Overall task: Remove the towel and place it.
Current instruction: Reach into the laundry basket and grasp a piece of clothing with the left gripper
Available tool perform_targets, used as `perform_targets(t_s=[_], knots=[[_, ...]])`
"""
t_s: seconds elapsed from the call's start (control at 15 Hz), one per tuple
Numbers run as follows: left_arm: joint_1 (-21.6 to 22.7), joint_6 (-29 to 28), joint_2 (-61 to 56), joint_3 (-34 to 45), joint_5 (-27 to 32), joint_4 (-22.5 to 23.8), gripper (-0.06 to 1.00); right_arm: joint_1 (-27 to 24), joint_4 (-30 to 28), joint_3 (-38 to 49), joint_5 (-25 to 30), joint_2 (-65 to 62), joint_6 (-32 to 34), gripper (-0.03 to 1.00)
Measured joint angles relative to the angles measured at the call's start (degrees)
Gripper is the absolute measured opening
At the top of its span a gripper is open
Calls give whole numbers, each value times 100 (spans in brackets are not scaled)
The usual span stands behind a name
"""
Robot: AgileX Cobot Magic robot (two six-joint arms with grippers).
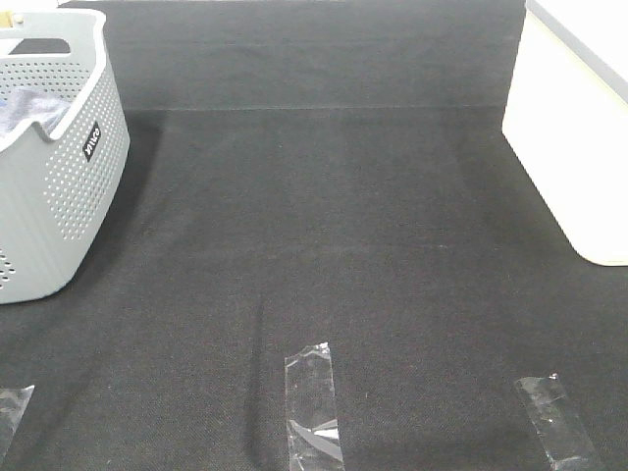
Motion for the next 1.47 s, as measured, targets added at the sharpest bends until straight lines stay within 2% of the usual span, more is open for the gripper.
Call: perform_targets(t_s=[1.47], knots=[[0, 0, 0, 0, 0, 0, 72, 0, 0, 0, 0, 0, 0, 65]])
